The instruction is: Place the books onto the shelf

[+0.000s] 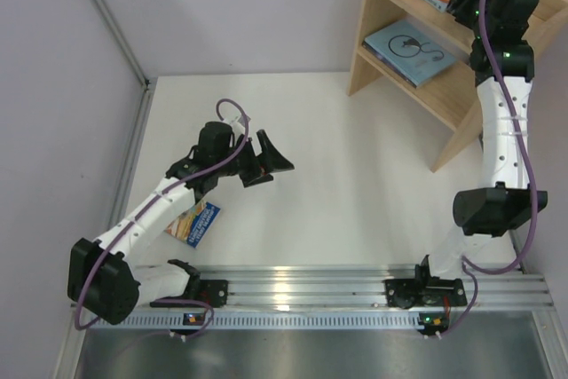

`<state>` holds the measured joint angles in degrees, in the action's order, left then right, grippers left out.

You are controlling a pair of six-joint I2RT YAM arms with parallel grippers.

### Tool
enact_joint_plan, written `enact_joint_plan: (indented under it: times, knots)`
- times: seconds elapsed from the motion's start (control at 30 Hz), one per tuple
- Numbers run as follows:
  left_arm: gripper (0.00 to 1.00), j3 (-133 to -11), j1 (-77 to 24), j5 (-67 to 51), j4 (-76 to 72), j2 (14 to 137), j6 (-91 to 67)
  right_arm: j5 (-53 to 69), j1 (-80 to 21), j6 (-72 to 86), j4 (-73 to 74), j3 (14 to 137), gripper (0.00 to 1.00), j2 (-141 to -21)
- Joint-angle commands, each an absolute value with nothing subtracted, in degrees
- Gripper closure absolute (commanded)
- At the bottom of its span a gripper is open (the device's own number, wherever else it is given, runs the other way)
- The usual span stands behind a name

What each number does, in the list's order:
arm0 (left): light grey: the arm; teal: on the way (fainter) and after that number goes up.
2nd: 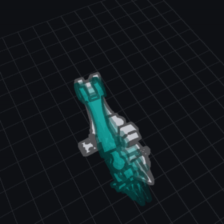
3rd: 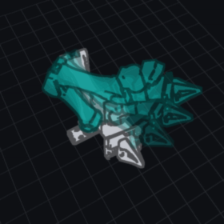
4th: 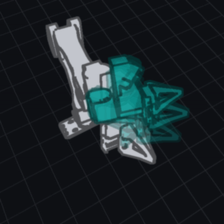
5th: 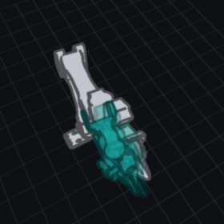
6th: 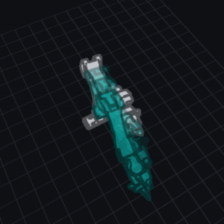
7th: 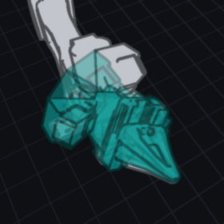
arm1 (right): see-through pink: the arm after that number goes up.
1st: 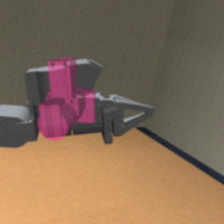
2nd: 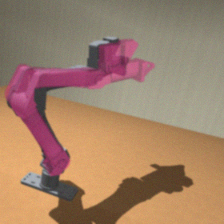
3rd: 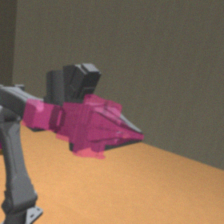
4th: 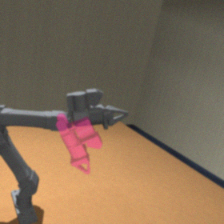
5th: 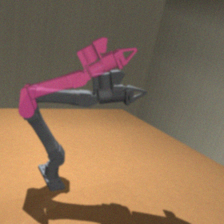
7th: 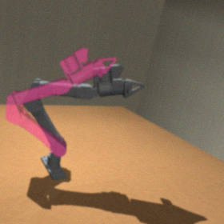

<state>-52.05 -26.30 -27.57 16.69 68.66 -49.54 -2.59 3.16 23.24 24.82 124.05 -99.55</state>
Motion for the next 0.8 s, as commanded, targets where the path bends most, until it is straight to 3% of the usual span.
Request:
enact_joint_plan:
  times: [0.0, 0.23, 0.4, 0.53, 0.7, 0.77]
  knots:
    - [0.05, -51.9, -26.6, -27.2, 14.0, 66.5, -49.2, 1.5, 0.4, 25.9, 18.5, 122.6, 0.59, -98.9]
    - [0.05, -51.8, -26.6, -26.9, 14.5, 65.9, -49.0, 0.9, -2.0, 26.5, 18.5, 121.7, 0.59, -98.4]
    - [0.05, -52.4, -26.6, -26.2, 15.5, 65.6, -48.0, -4.4, -2.5, 22.8, 26.0, 123.5, 0.5, -97.1]
    - [0.05, -53.0, -26.7, -25.8, 16.4, 65.5, -47.1, -11.1, -2.5, 18.2, 29.2, 121.6, 0.49, -94.1]
    - [0.05, -53.3, -26.6, -25.8, 16.4, 65.7, -47.0, -10.6, -2.5, 16.9, 29.7, 121.4, 0.52, -91.4]
    - [0.05, -53.8, -26.6, -25.6, 16.9, 65.7, -46.7, -10.2, -2.5, 16.6, 30.1, 122.1, 0.58, -90.8]
